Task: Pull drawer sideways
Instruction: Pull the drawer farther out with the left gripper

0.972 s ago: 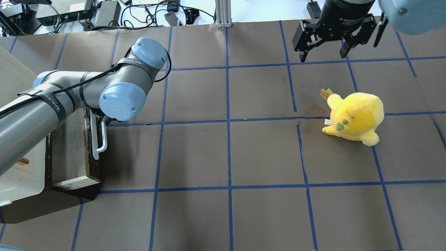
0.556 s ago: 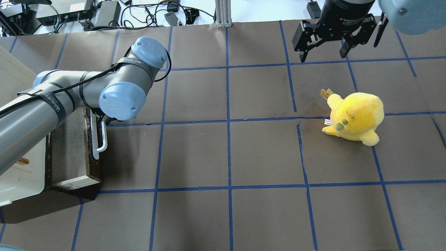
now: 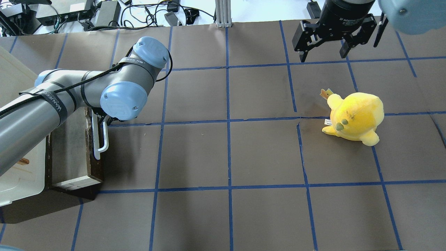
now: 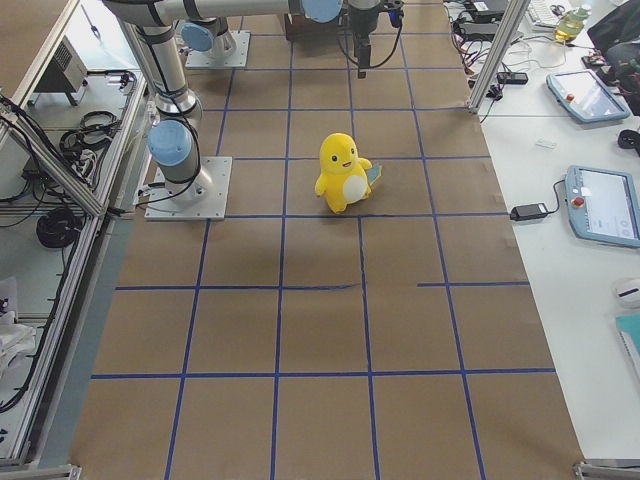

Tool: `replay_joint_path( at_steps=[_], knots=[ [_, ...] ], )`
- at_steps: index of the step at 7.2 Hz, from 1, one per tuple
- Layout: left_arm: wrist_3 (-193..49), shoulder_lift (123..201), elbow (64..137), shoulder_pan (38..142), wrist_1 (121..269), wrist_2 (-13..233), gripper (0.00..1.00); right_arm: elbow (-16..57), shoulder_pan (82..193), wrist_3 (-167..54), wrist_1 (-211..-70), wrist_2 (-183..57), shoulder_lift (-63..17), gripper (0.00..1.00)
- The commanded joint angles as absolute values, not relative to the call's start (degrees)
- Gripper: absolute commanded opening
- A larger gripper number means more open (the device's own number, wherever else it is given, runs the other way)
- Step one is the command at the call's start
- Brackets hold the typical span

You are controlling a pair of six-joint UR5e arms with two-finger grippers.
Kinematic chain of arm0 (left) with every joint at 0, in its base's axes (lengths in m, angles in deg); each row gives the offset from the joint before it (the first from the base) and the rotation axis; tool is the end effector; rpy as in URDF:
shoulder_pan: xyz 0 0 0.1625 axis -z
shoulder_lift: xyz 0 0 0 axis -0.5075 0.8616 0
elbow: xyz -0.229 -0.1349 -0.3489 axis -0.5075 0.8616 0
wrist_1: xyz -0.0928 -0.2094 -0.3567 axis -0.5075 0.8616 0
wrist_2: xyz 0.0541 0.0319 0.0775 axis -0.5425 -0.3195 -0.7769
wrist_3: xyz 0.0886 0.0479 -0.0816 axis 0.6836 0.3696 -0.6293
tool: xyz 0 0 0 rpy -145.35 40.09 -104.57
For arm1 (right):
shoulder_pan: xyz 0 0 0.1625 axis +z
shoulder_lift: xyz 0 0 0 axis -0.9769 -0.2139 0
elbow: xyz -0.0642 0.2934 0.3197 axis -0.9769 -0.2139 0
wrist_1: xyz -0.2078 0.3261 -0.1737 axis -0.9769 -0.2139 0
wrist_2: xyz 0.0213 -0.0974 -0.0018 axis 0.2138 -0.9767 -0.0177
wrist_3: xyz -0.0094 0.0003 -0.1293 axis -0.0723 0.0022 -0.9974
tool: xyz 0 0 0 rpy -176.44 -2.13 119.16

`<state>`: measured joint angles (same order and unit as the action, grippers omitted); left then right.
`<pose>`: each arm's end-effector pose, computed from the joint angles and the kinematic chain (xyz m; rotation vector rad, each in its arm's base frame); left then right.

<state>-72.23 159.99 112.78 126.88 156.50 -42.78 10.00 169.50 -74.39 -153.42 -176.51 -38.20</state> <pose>-0.1079 -0.5330 0.2540 -0.0343 2.3772 0.2107 0.1496 -0.5413 0.4930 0.0840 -3.1306 0.0722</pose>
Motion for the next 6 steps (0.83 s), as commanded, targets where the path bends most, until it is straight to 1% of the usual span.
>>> replay_joint_path(
  at_steps=[1,4,5,6],
  knots=[
    [-73.10,159.75,112.57,128.40,156.68,-42.59,0.16,10.00,169.50,-74.39,-153.42,-176.51,-38.20,1.00],
    [-73.72,159.58,112.48,129.11,156.77,-42.15,0.17,10.00,169.50,-74.39,-153.42,-176.51,-38.20,1.00],
    [-72.93,159.66,112.82,129.03,156.77,-42.84,0.26,10.00,169.50,-74.39,-153.42,-176.51,-38.20,1.00],
    [-72.75,159.75,112.92,128.68,156.77,-43.03,0.57,10.00,169.50,-74.39,-153.42,-176.51,-38.20,1.00]
  ],
)
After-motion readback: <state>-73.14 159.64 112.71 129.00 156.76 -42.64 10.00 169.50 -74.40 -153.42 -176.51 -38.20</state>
